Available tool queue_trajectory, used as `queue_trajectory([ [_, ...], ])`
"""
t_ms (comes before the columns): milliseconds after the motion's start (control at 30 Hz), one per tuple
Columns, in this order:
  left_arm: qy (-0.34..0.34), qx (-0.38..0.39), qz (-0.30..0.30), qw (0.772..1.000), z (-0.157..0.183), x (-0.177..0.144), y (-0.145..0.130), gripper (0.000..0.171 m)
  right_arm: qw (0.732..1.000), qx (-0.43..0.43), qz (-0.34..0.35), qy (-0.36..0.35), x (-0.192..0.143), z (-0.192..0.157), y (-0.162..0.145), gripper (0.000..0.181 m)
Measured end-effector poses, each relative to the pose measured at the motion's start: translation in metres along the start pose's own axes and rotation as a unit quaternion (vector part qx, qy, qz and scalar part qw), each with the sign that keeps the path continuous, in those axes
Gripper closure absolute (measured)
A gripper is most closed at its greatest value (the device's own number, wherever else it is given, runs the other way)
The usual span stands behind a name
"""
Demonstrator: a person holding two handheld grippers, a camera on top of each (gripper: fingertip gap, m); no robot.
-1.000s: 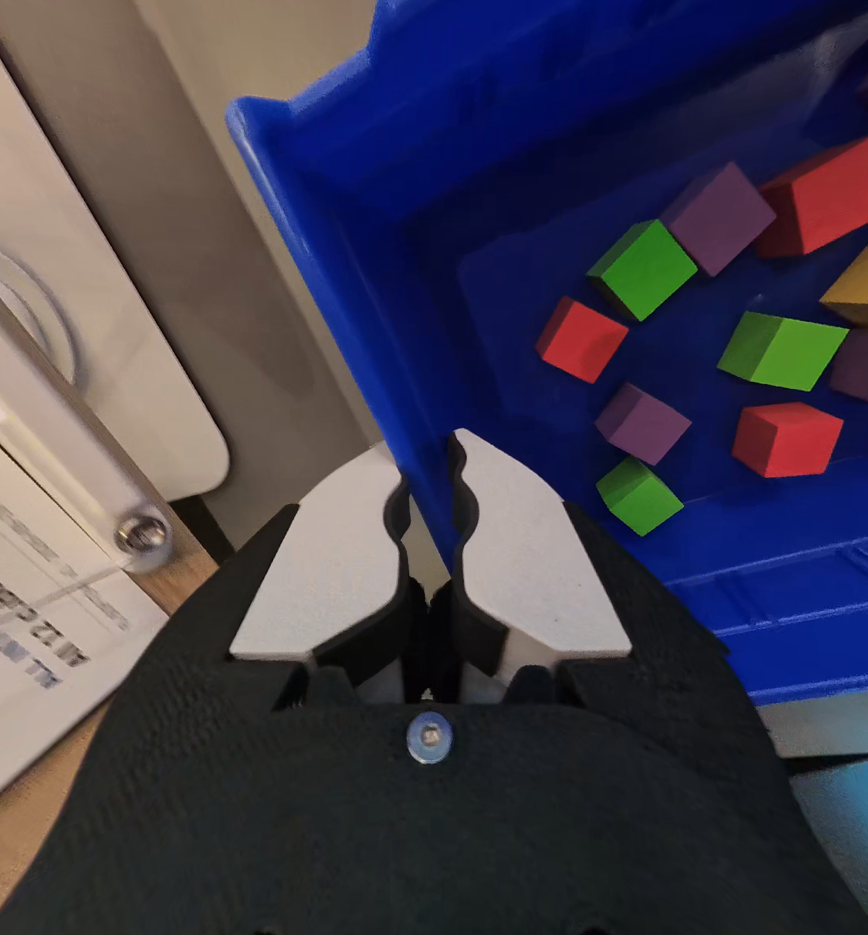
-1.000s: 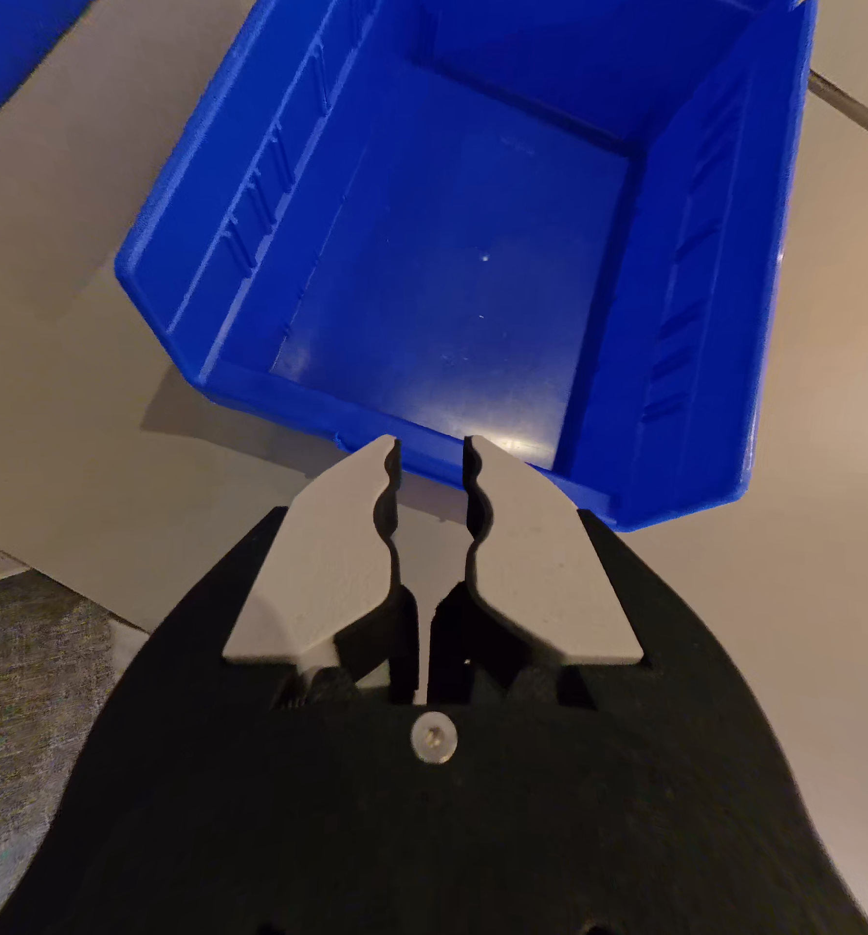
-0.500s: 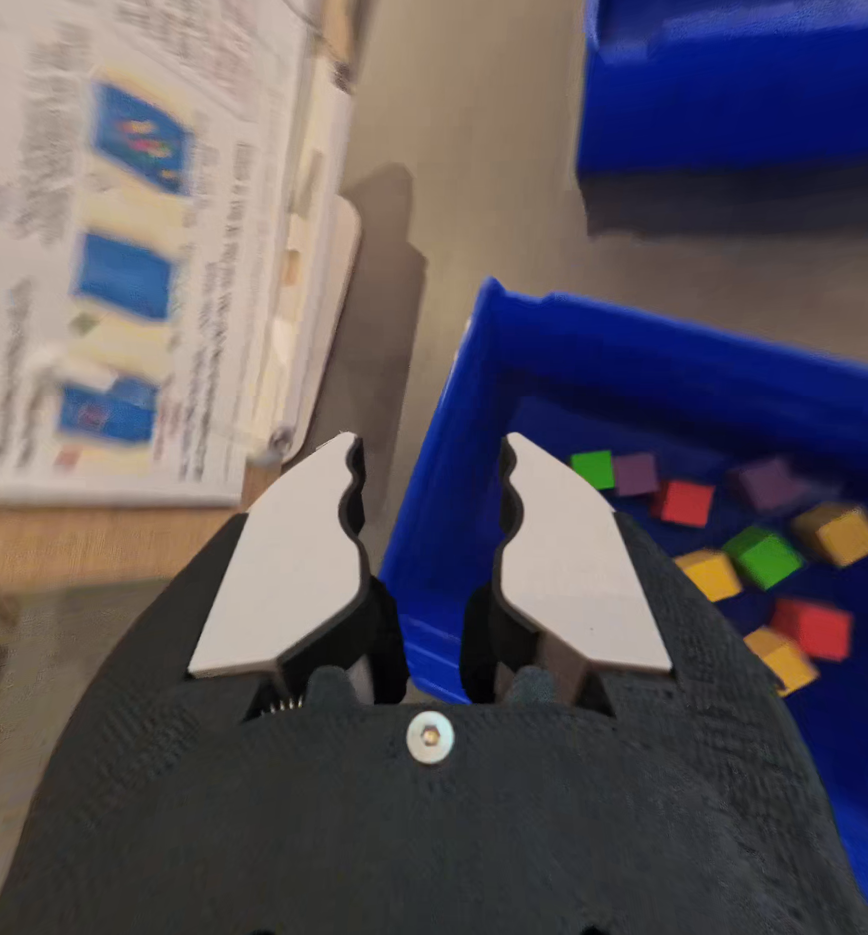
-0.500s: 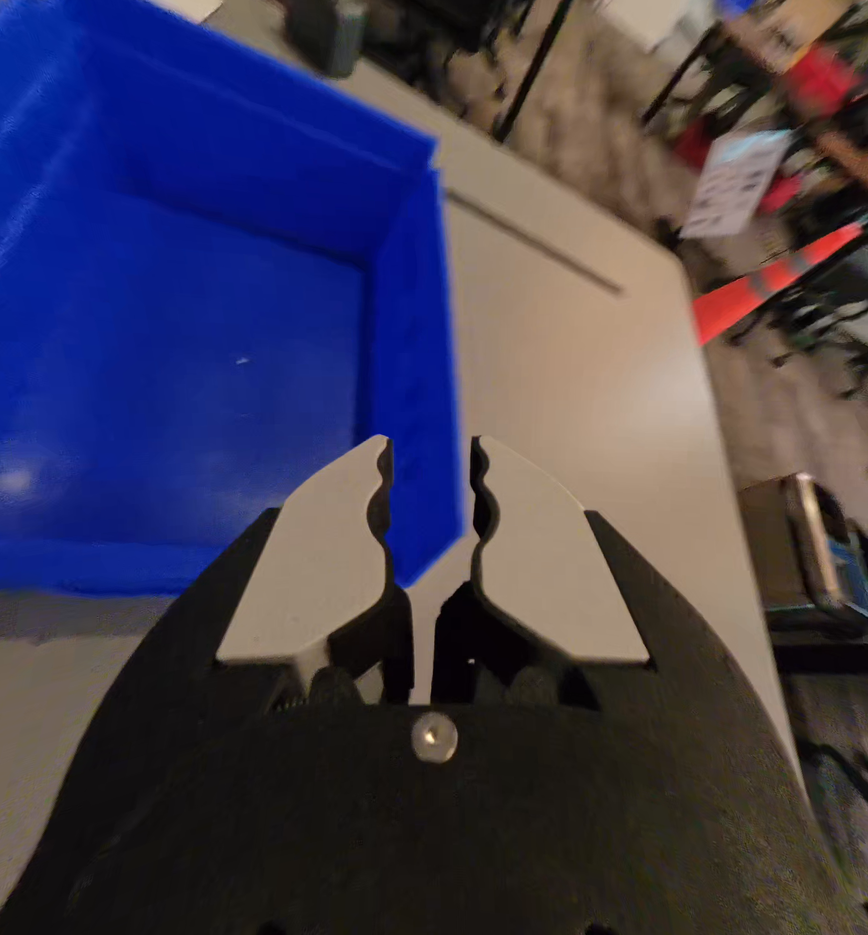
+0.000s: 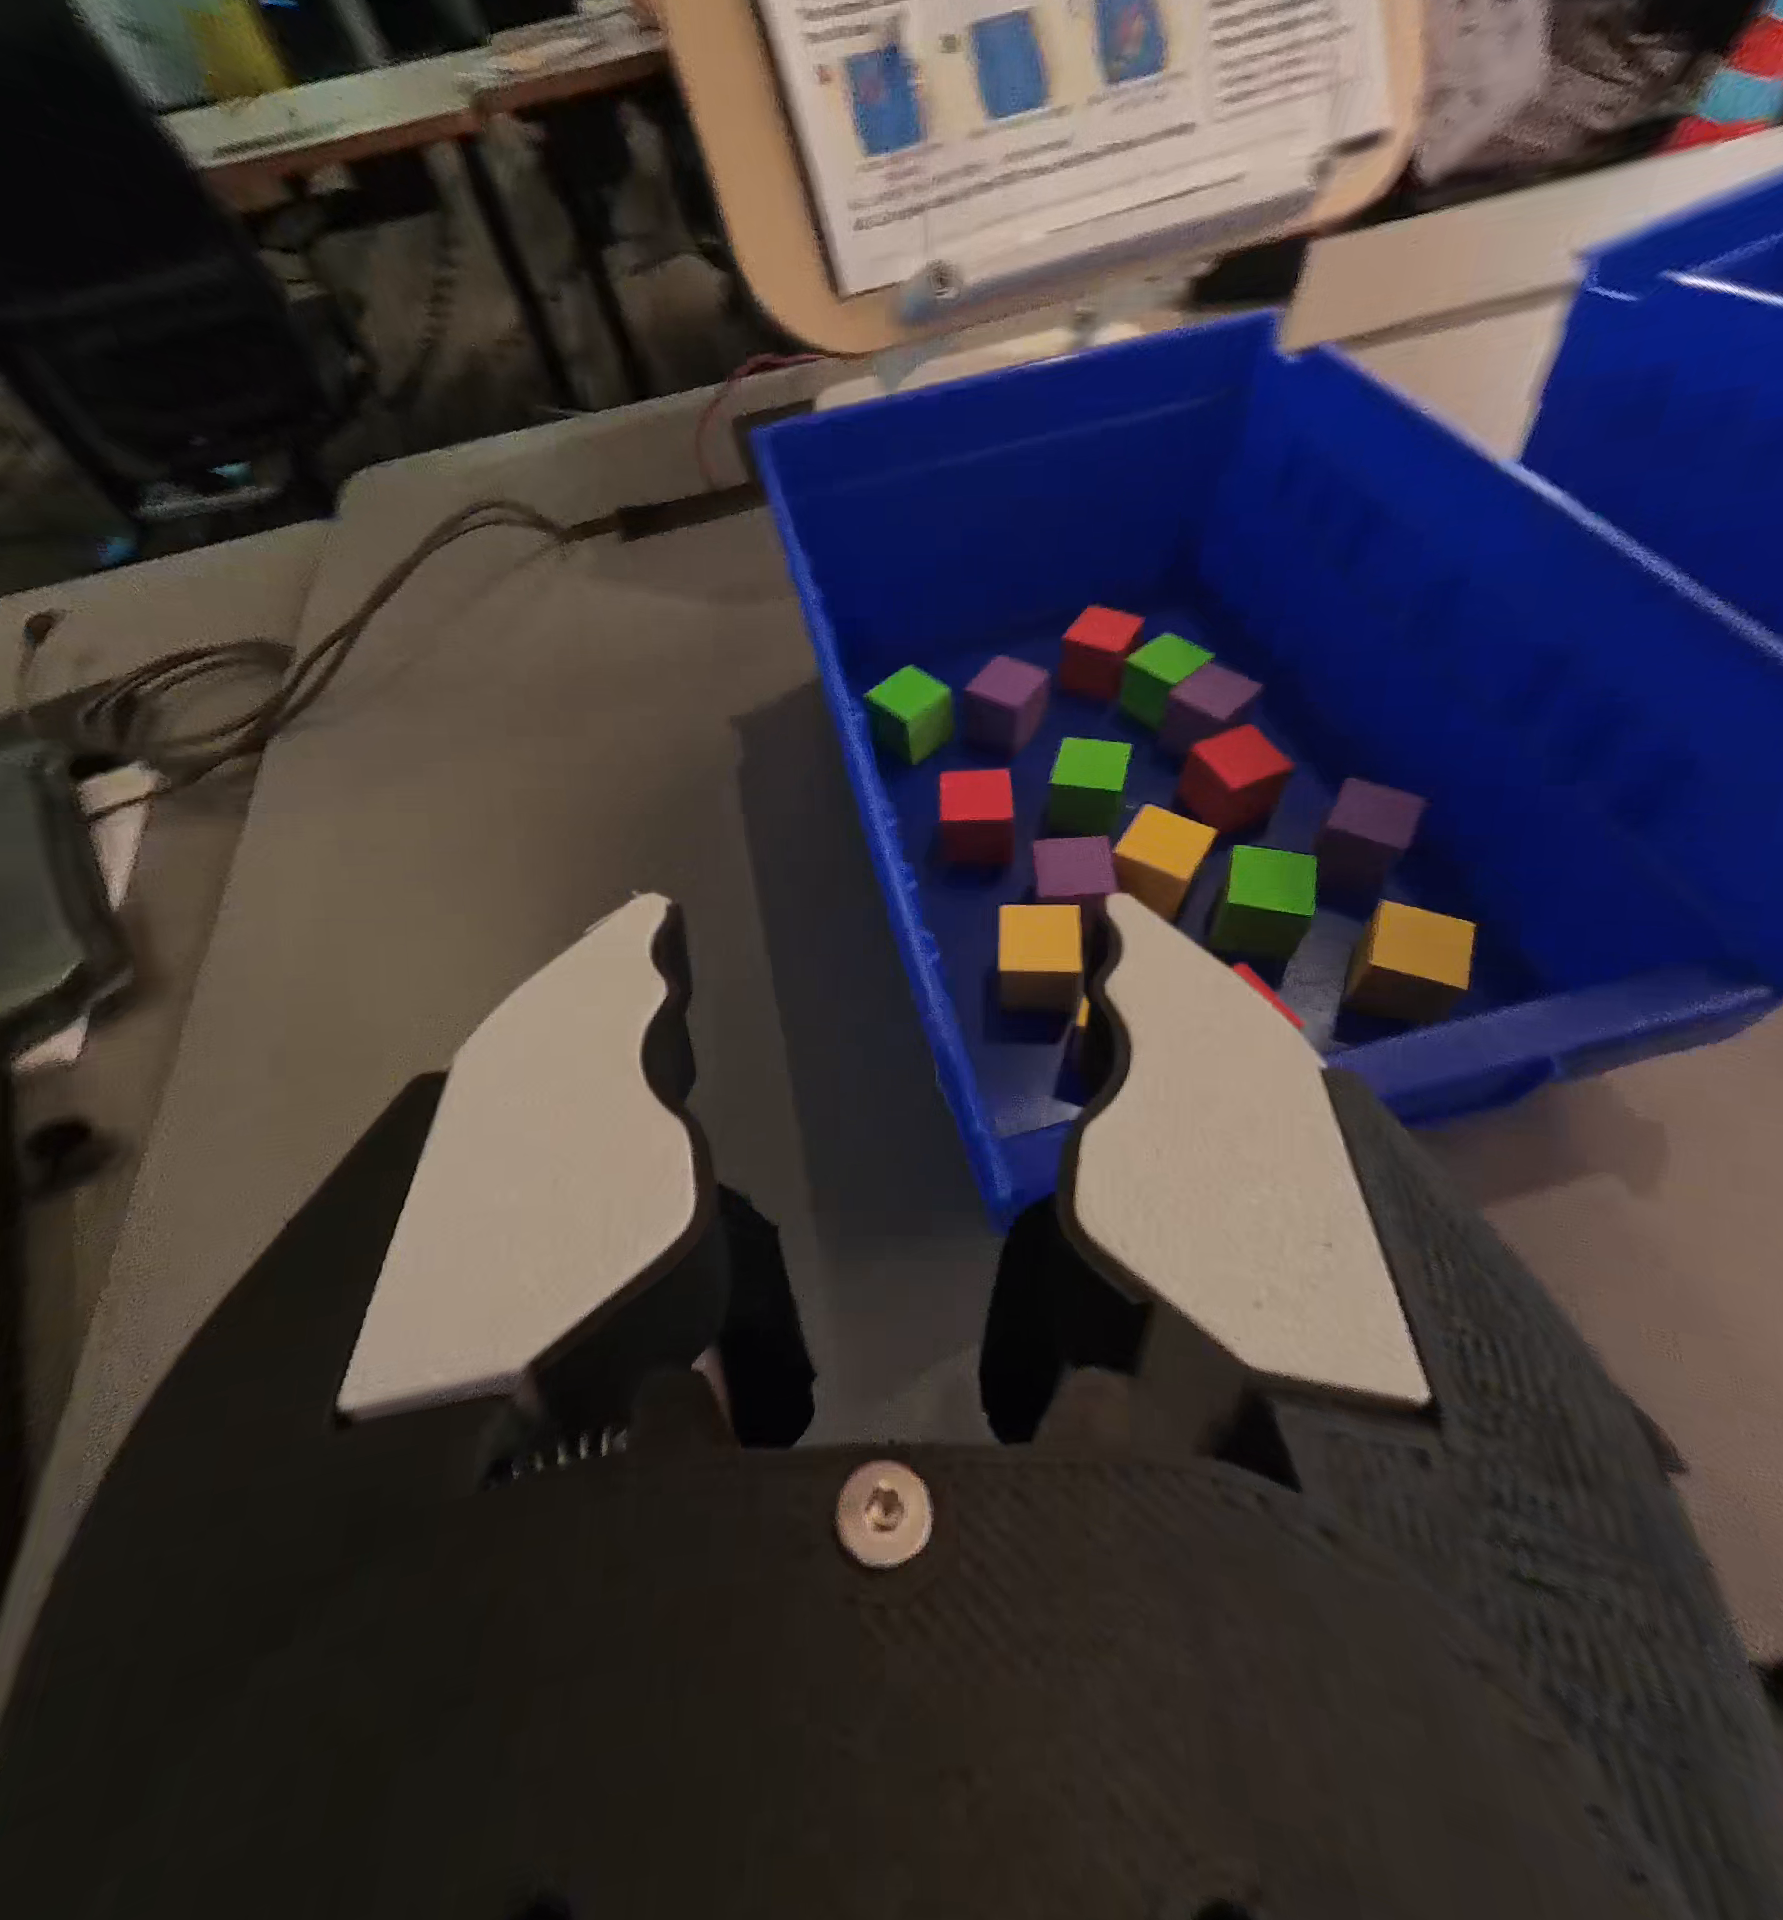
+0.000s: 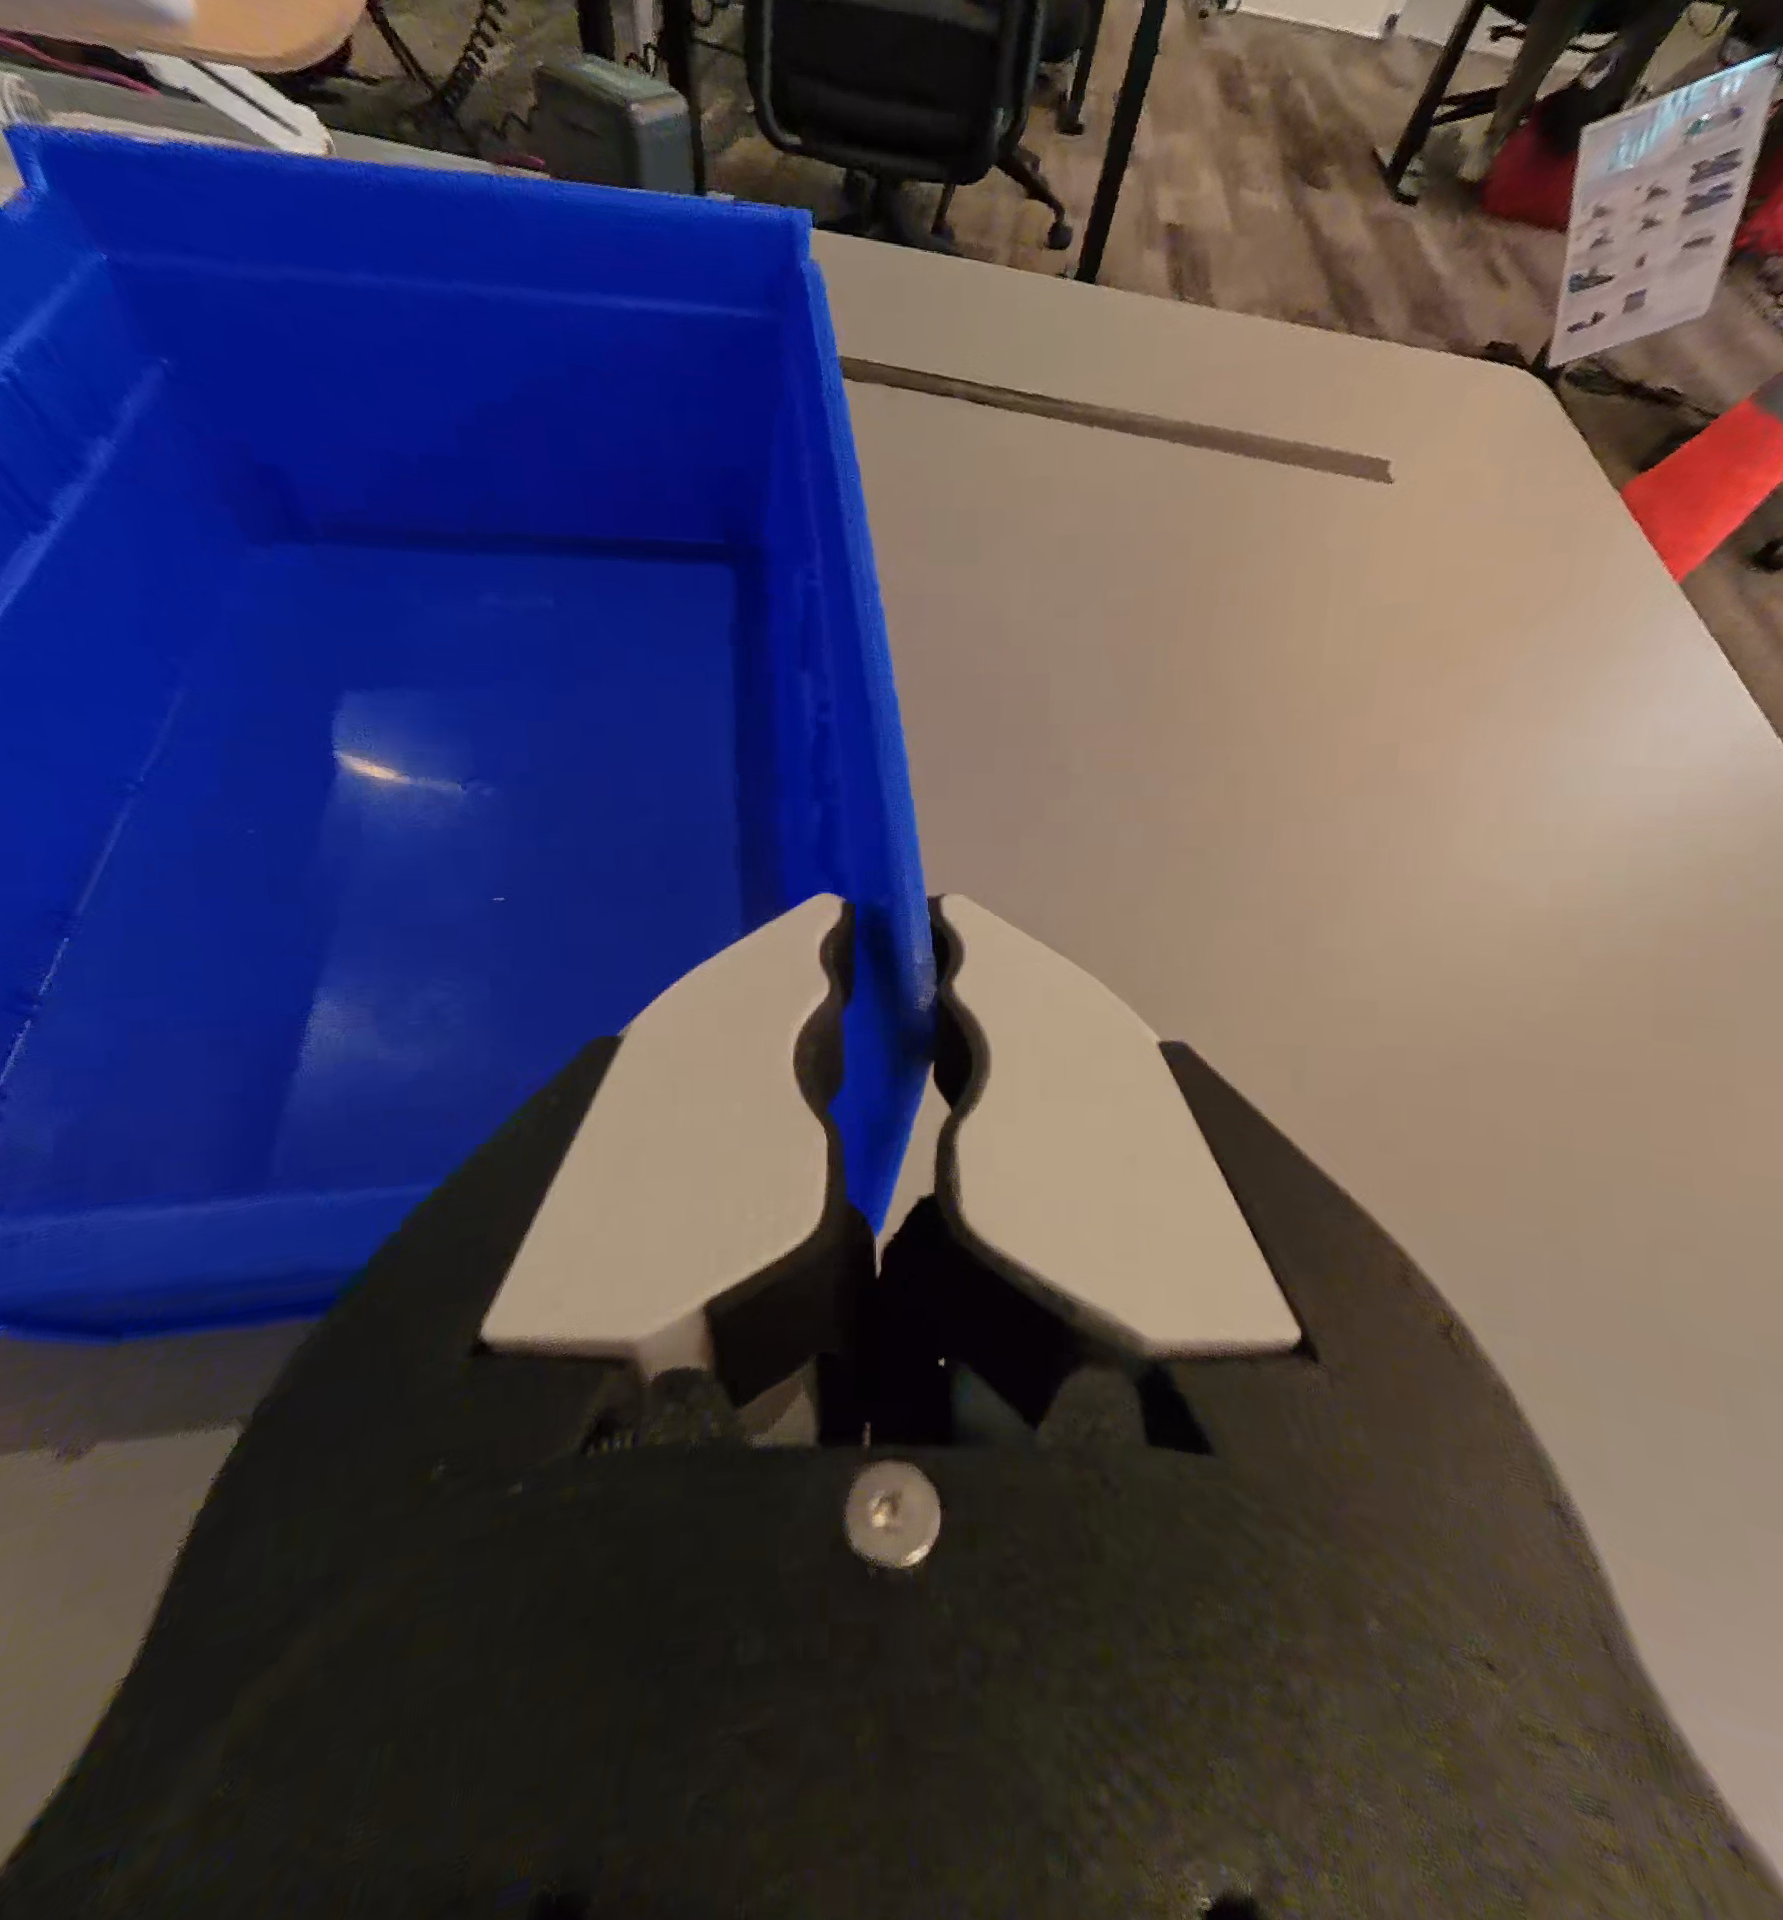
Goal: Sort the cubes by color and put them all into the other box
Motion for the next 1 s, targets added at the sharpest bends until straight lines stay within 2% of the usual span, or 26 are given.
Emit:
queue_trajectory([
  [200, 0.040, -0.057, 0.036, 0.997, 0.005, 0.000, -0.034, 0.096, 1.000, 0.015, 0.014, 0.000, -0.009, -0.006, -0.002, 0.175],
  [300, 0.033, -0.081, 0.031, 0.996, 0.003, 0.012, -0.042, 0.107, 1.000, 0.021, 0.019, -0.002, -0.017, -0.009, -0.006, 0.176],
  [400, 0.014, -0.067, 0.016, 0.998, 0.007, 0.026, -0.047, 0.136, 0.999, 0.029, 0.024, 0.001, -0.027, -0.014, -0.009, 0.177],
  [467, 0.009, -0.059, 0.012, 0.998, 0.006, 0.032, -0.049, 0.164, 0.999, 0.029, 0.025, -0.003, -0.033, -0.020, -0.011, 0.177],
  [533, 0.001, -0.066, 0.016, 0.998, 0.004, 0.035, -0.049, 0.166, 0.999, 0.029, 0.027, -0.008, -0.040, -0.027, -0.012, 0.177],
  [667, 0.034, -0.090, 0.011, 0.995, -0.006, 0.033, -0.049, 0.168, 0.999, 0.030, 0.032, -0.023, -0.048, -0.038, -0.013, 0.177],
  [900, 0.104, -0.105, 0.033, 0.989, -0.021, 0.002, -0.061, 0.168, 0.998, 0.033, 0.042, -0.021, -0.052, -0.052, -0.011, 0.176],
  [1000, 0.111, -0.111, 0.035, 0.987, -0.029, -0.004, -0.062, 0.168, 0.999, 0.029, 0.044, -0.010, -0.051, -0.061, -0.008, 0.176],
])
Point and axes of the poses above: each gripper's, where its closed fingertips meet, x out along the fingers, y out of its top, z = x × y across the jaws, the point moved 4 cm from there along -x, back along the fingers, and after that the axes turned 11 degrees about -x, right-handed, at the moved point
